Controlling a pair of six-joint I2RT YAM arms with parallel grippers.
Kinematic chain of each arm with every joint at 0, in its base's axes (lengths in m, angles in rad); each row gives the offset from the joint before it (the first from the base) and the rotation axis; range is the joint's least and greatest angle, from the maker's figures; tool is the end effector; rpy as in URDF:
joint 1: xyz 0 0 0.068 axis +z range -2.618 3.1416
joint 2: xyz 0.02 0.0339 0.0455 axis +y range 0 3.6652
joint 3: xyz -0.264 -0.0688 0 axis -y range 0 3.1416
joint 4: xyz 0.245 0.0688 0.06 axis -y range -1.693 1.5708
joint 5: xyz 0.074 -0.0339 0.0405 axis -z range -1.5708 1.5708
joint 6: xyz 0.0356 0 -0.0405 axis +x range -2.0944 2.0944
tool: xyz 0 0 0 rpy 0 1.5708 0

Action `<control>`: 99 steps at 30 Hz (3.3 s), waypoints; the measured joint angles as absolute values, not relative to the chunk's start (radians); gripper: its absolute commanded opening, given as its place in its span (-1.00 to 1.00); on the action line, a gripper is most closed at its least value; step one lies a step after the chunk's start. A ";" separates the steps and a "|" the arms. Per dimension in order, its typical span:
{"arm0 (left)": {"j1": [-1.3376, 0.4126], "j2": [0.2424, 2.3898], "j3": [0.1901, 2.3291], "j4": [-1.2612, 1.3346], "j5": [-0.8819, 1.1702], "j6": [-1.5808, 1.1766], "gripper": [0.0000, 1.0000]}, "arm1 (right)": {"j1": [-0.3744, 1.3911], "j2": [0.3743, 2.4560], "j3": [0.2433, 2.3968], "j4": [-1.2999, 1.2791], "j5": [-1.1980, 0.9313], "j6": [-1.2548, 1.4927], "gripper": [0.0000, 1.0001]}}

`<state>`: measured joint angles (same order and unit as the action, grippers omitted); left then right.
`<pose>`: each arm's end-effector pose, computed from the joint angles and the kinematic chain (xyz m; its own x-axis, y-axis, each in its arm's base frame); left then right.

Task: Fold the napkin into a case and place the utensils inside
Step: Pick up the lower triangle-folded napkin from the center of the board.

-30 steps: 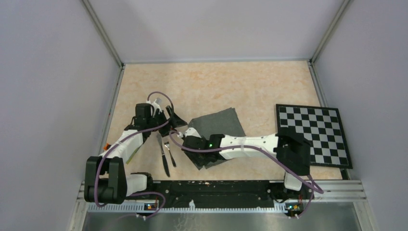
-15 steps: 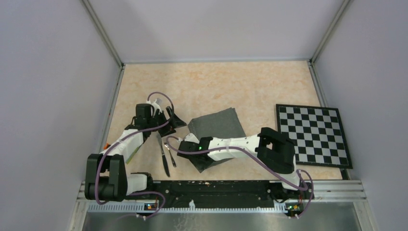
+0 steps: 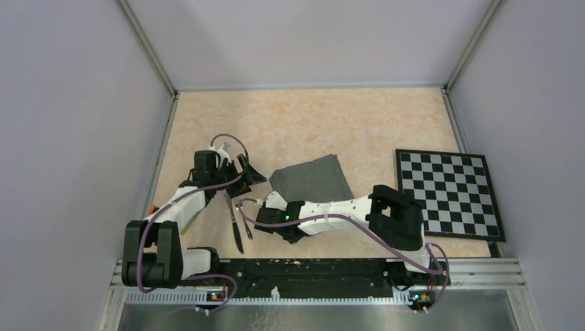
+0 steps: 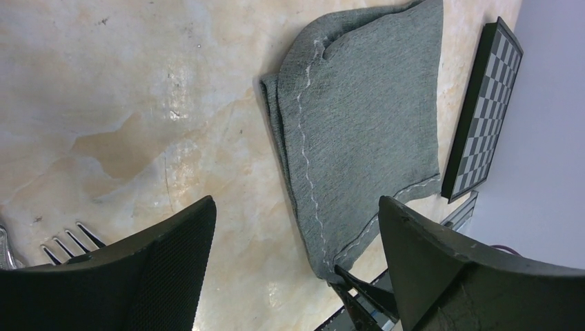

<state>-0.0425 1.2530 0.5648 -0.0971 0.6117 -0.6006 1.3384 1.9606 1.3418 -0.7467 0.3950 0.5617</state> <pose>0.2367 -0.0305 0.1821 -0.8317 -0.4277 -0.3540 -0.0358 0.6775 -0.7346 0.1000 0.3632 0.1598 -0.6596 -0.6524 -0.3732 -0.6248 0.7519 -0.2103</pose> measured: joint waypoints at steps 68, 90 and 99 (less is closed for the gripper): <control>-0.254 1.679 0.599 0.421 0.507 -0.952 -0.09 | 1.155 1.278 0.875 -0.374 0.284 0.480 -1.00; -0.228 1.541 0.652 0.272 0.507 -0.945 -1.00 | 1.158 1.279 0.824 -0.321 0.200 0.429 -1.00; -0.223 1.480 0.686 0.199 0.507 -0.942 -1.00 | 1.163 1.279 0.824 -0.288 0.181 0.420 -1.00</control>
<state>-0.2230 1.4796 0.6865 0.1989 0.5072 -0.9417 1.1633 1.2785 0.8242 -0.2882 0.1810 0.4198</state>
